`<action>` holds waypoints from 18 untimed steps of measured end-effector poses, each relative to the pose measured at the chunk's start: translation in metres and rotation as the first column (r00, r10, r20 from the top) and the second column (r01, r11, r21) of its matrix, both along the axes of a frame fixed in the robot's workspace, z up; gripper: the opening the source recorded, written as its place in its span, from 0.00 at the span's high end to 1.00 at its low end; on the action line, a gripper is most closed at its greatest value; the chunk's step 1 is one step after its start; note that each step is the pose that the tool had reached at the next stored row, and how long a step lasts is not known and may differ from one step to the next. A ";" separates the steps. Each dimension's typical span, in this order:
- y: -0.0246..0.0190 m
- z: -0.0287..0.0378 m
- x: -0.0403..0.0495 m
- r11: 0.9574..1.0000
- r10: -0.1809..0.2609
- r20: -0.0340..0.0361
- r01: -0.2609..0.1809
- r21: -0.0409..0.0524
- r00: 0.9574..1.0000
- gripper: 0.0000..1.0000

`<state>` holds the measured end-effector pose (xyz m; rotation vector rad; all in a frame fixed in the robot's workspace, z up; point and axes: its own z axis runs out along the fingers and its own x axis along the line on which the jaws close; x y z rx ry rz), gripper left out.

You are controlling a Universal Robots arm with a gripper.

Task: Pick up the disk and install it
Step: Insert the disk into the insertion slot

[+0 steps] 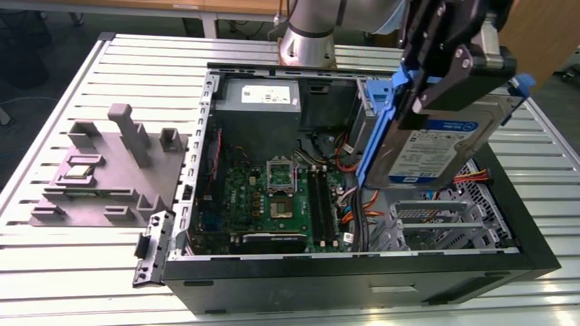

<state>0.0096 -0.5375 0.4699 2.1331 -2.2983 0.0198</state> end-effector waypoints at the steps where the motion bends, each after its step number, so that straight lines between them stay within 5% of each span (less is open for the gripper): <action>1: 0.0000 -0.0008 0.0028 1.000 0.000 0.000 0.000 0.000 1.000 0.63; 18: -0.0117 -0.0187 0.0280 1.000 0.025 0.000 -0.025 0.000 1.000 0.63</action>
